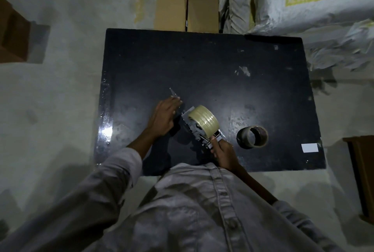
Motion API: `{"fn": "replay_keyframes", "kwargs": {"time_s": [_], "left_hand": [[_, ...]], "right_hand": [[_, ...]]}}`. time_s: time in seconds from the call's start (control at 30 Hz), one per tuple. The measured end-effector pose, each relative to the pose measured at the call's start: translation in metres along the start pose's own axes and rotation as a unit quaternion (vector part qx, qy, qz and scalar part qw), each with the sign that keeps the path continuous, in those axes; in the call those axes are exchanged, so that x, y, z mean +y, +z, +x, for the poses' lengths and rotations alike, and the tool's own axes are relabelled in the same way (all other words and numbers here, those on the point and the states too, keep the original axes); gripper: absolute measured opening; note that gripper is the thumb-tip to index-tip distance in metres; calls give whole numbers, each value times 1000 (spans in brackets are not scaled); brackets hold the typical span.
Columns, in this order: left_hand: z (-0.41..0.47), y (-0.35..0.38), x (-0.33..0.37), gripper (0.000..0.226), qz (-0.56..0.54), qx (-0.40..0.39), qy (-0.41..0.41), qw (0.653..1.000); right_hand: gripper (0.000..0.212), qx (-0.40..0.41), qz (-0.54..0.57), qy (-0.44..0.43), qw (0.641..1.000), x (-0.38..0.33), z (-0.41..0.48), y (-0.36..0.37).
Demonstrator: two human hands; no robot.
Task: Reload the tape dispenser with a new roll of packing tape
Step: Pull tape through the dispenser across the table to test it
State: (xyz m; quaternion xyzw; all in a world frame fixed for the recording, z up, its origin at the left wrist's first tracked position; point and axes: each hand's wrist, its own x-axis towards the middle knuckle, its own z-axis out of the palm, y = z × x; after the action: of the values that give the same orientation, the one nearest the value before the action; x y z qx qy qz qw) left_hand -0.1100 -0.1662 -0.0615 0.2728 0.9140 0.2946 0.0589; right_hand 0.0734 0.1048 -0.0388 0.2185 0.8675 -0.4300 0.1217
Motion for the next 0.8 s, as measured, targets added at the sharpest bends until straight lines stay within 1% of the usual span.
{"fn": "replay_keyframes", "kwargs": {"time_s": [0.07, 0.13, 0.2, 0.3, 0.43, 0.53, 0.63, 0.7, 0.8], "left_hand": [[-15, 13, -7, 67, 46, -46, 23, 998], [-22, 23, -11, 66, 96, -69, 33, 993], [-22, 26, -11, 68, 119, -76, 24, 990], [-21, 28, -6, 70, 138, -73, 7, 988], [-21, 31, -4, 72, 158, -75, -7, 985], [-18, 31, -1, 72, 175, -89, -7, 981], [-17, 32, 2, 74, 185, -104, -27, 977], [-16, 31, 4, 81, 194, -123, -43, 972], [-13, 28, 10, 98, 207, -160, -61, 963]], "right_hand": [[65, 0, 5, -5, 1000, -1, 0, 0], [65, 0, 5, -6, 1000, -1, -1, 1], [68, -3, 5, -2, 1000, 0, -1, 2], [79, -6, 3, 10, 1000, 1, -1, 2], [84, -14, -4, -8, 1000, -2, -1, -1], [93, -29, -8, -12, 999, -6, 3, -4], [92, -44, -8, -20, 999, -6, 6, -6], [89, -50, -9, -32, 998, -7, 6, -7], [84, -47, -11, -47, 998, -5, 3, -12]]}}
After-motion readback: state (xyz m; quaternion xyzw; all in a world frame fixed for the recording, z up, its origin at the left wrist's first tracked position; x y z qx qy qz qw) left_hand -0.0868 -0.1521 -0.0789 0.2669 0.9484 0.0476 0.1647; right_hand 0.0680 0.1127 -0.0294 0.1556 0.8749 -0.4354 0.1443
